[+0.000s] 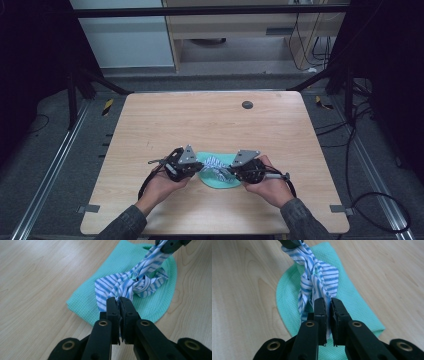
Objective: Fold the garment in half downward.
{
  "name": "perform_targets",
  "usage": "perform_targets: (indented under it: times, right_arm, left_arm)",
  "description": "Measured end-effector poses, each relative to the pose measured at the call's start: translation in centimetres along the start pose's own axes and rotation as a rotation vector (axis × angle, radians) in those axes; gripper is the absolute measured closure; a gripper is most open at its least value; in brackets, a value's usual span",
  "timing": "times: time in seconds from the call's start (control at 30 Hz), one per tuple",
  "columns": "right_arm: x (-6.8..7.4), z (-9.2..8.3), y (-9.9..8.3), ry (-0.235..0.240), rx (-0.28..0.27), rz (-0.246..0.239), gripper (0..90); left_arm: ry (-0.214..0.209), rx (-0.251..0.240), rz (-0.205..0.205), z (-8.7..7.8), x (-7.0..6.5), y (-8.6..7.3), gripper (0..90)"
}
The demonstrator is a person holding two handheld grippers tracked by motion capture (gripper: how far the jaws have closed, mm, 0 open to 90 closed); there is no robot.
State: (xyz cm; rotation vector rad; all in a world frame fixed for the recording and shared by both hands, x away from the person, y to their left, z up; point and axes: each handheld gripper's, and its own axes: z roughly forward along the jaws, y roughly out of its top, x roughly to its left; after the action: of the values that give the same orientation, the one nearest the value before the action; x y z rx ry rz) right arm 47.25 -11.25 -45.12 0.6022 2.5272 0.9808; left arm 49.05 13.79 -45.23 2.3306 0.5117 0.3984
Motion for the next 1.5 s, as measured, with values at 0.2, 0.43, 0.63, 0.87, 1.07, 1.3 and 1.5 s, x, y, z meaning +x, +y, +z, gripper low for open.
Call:
perform_targets:
  times: [0.2, 0.43, 0.63, 0.87, 1.07, 1.3, 1.5]
  right_arm:
    - [0.5, 0.0, -0.7, 0.011, 0.000, 0.001, 83.9]
    - [1.0, 0.2, -1.4, 0.023, 0.006, 0.008, 84.1]
    - [1.5, 0.2, -1.8, 0.031, 0.010, 0.005, 84.1]
    - [2.2, 0.2, -2.5, 0.038, 0.020, -0.003, 84.5]
    - [2.5, 0.2, -2.8, 0.050, 0.035, -0.009, 85.6]
    - [3.1, 0.5, -3.3, 0.069, 0.055, -0.019, 85.9]
    - [3.4, 0.6, -3.4, 0.076, 0.069, -0.024, 85.9]
  left_arm:
    - [-0.013, 0.003, 0.009, 0.1, -0.5, -0.6, 86.8]
    - [-0.025, 0.005, 0.010, 0.3, -1.2, -1.2, 86.8]
    - [-0.037, 0.016, 0.013, 0.4, -1.6, -1.9, 86.8]
    - [-0.055, 0.017, 0.011, 0.7, -2.2, -2.5, 86.9]
    - [-0.058, 0.027, 0.019, 0.7, -2.6, -2.7, 87.2]
    - [-0.059, 0.040, 0.037, 0.8, -3.0, -3.2, 87.3]
    - [-0.068, 0.039, 0.036, 0.7, -3.2, -3.5, 87.3]
